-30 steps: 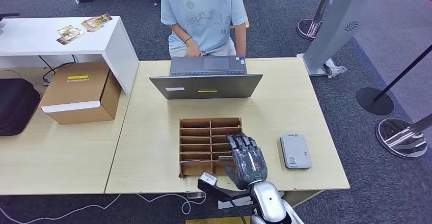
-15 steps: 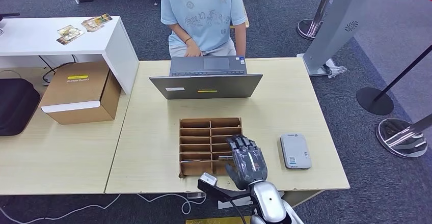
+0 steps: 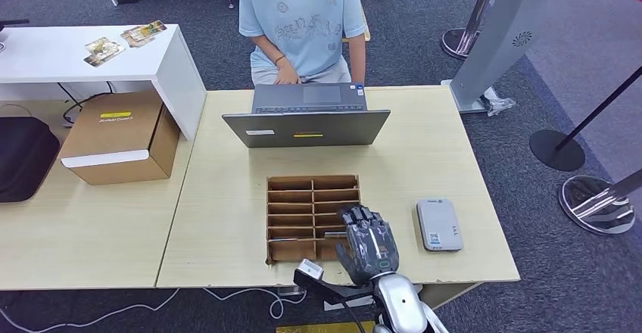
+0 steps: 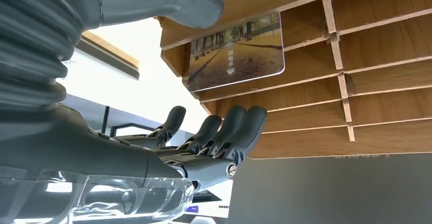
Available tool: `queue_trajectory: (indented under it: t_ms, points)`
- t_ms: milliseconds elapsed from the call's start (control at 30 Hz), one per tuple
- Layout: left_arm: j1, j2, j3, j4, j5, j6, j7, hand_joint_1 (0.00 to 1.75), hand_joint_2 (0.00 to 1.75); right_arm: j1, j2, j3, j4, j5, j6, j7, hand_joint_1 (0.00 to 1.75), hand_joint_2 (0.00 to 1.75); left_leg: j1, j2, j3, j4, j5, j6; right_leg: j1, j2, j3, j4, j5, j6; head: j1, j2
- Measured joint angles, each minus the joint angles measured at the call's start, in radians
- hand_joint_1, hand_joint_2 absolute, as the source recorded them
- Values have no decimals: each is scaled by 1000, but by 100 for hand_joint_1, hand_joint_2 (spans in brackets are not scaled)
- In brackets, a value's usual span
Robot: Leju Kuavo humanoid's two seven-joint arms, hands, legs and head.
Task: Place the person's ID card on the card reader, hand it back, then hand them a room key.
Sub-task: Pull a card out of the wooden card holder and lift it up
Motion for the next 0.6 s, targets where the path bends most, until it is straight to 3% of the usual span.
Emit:
queue_trajectory:
  t_ms: [600]
  points:
    - [1,0,-2,0,-1,0,0,0,0,29,-2,-6,-31,11,1,4,69,175,0,0,0,0,0,0,0,0,0,0,0,0,0,0]
